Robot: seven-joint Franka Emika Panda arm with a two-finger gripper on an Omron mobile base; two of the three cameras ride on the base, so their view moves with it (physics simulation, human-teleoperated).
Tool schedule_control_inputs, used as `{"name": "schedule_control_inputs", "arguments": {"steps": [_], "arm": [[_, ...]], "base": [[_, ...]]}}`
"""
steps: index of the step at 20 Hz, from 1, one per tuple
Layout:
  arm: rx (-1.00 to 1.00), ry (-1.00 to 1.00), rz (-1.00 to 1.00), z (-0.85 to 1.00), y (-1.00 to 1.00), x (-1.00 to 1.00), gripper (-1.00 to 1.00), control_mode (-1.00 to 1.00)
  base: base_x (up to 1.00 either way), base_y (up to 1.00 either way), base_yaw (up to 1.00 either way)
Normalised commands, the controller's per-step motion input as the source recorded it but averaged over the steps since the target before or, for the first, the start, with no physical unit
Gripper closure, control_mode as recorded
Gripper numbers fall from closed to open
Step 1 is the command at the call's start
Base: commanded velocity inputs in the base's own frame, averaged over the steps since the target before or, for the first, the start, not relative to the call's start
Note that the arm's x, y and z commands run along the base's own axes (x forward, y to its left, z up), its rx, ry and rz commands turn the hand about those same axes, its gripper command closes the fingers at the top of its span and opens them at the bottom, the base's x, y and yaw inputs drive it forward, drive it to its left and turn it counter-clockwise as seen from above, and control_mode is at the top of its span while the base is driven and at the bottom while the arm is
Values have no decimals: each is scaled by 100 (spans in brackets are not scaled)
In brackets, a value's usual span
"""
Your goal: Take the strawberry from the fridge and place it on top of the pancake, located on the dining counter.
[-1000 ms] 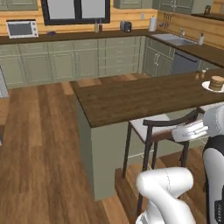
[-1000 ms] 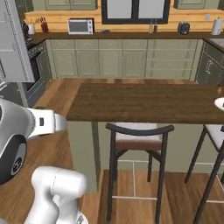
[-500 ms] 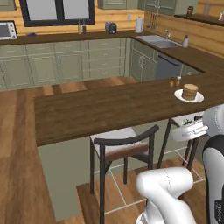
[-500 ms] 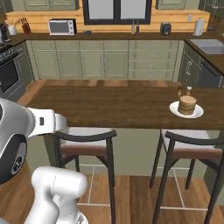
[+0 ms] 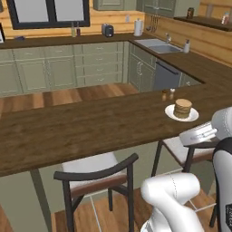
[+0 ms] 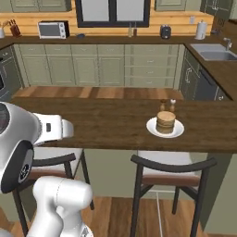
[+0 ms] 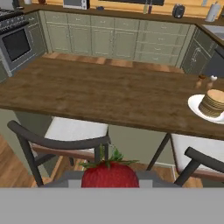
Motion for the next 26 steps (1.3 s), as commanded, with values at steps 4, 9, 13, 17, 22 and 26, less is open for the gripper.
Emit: {"name": "schedule_control_inputs", "arguments": {"steps": [4, 9, 13, 17, 22, 26], "arm": [[0, 0, 0, 0, 0, 0, 100, 100], [0, 0, 0, 0, 0, 0, 100, 100], [0, 0, 0, 0, 0, 0, 100, 100], [0, 0, 0, 0, 0, 0, 100, 100], [0, 0, 0, 0, 0, 0, 100, 100], [0, 0, 0, 0, 0, 0, 100, 100]], "base": [[50, -100, 0], [-15, -100, 0], [-23, -100, -1], [56, -100, 0], [99, -72, 0], [100, -2, 0]]}}
